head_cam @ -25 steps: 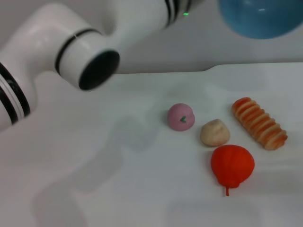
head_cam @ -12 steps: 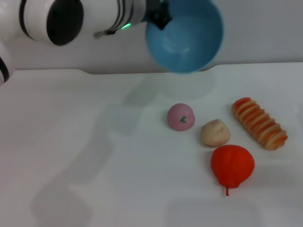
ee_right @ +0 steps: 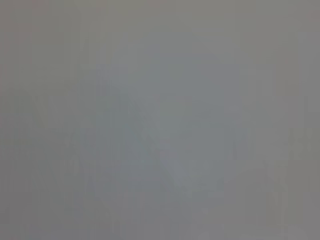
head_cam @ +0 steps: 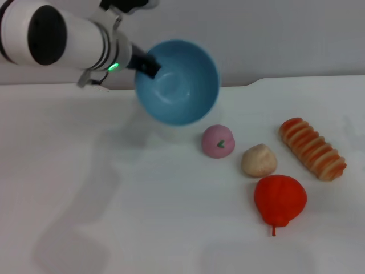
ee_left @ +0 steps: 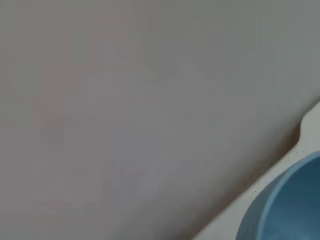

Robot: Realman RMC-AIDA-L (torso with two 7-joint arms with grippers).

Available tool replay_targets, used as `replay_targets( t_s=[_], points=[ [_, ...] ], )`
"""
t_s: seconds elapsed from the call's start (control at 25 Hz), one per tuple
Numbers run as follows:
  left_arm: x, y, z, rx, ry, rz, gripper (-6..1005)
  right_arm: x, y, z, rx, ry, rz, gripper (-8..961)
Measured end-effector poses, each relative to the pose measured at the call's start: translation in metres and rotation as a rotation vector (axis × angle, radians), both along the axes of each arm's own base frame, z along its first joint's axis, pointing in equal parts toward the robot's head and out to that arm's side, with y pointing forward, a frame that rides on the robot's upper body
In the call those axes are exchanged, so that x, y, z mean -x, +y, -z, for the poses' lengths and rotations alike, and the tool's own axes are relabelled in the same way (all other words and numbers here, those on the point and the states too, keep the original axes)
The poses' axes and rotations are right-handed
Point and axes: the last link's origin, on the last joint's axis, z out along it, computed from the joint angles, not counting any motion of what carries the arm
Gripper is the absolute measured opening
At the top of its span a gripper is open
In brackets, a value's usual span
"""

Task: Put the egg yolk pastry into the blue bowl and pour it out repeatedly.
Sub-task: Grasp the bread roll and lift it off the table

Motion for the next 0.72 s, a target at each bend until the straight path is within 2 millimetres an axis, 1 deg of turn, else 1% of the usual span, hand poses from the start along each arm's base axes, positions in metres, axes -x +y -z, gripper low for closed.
replay_targets(
  t_s=[0.16,0.24,0.36,0.44,0.52,0.6,0.72],
  points=[
    [0.017,-0.004,-0.003,0.006,-0.011,-0.067,-1,0.006,0.014,0.005,0.046,-0.035,0.005,504],
    [0.022,-0.006,-0.005,0.001,-0.019,-0.077,-1,0.009,0.02,0.007,0.063,-0.053,0.004,504],
    [0.027,-0.009,-0.005,-0.001,-0.027,-0.091,0,0.014,0.028,0.011,0.099,-0.007,0.017,505],
    [0.031,-0.01,-0.005,-0.001,-0.029,-0.102,0,0.02,0.035,0.013,0.169,0.047,0.01,505],
    [0.034,-0.011,-0.004,-0.003,-0.034,-0.115,0,0.031,0.041,0.016,0.285,0.12,-0.01,505],
    [0.035,-0.011,-0.005,-0.005,-0.037,-0.12,0,0.042,0.046,0.017,0.392,0.158,-0.02,505],
    [0.035,-0.01,-0.006,-0.011,-0.041,-0.119,-1,0.054,0.054,0.015,0.53,0.215,0.037,504]
  ],
)
